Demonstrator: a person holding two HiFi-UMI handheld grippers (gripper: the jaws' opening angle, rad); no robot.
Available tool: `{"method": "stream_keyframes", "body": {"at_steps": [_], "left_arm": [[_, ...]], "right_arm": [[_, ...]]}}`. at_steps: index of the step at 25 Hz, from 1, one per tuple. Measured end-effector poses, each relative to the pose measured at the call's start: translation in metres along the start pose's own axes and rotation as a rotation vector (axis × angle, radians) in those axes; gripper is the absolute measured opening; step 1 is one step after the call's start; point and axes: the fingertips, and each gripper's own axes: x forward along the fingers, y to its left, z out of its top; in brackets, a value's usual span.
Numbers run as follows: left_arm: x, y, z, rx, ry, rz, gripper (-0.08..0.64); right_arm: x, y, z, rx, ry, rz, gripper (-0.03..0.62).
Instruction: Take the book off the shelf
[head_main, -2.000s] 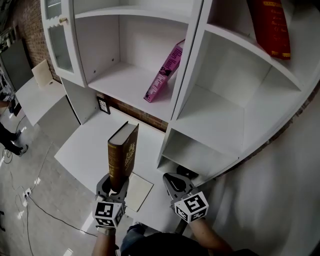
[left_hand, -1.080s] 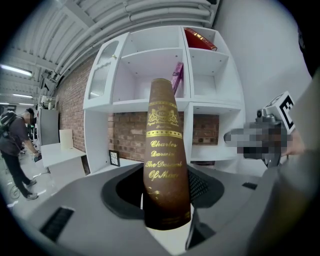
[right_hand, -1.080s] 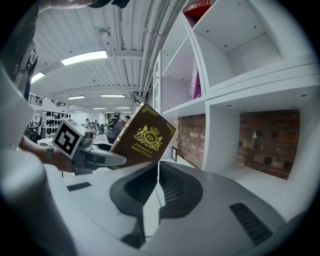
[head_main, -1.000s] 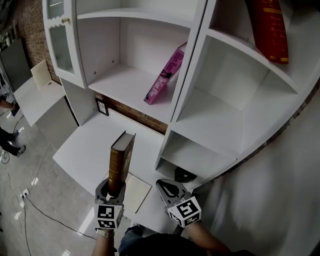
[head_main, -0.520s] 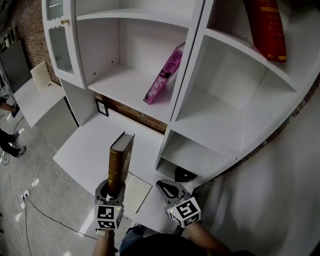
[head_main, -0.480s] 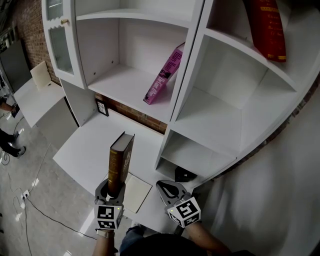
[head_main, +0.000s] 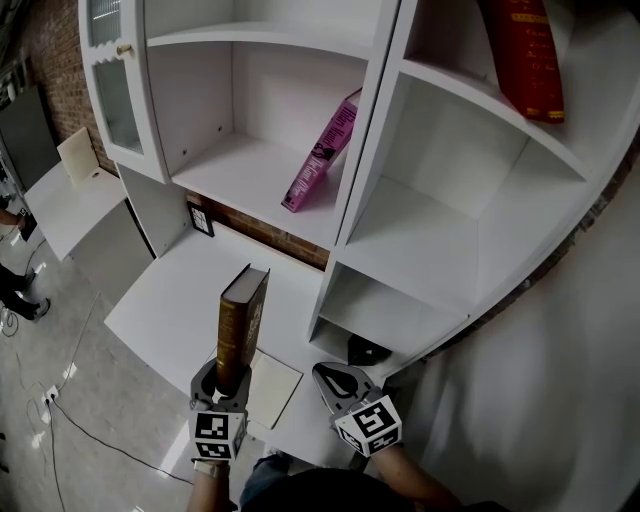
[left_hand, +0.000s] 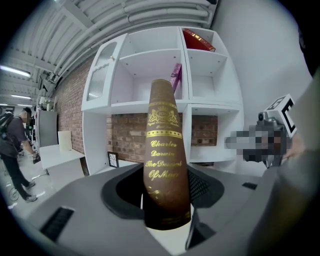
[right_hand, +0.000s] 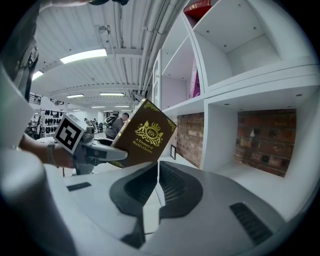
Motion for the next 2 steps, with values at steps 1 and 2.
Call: {"method": "stream_keyframes", "body": {"at_steps": [1,2], "left_arm": [[0.0001,-0.0004,0.0001,-0.001,-0.001,-0.001,0.221],[0.0002,-0.0007,0.0002,-0.002,-0.001,-0.001,0.222]], "right_arm": [[-0.0002,-0.0003,0.0003,0.002,-0.001,0.0,0.021],[-0.0005,-0.0007,0.0005,0.005,-0.002,0.001,0.021]]}}
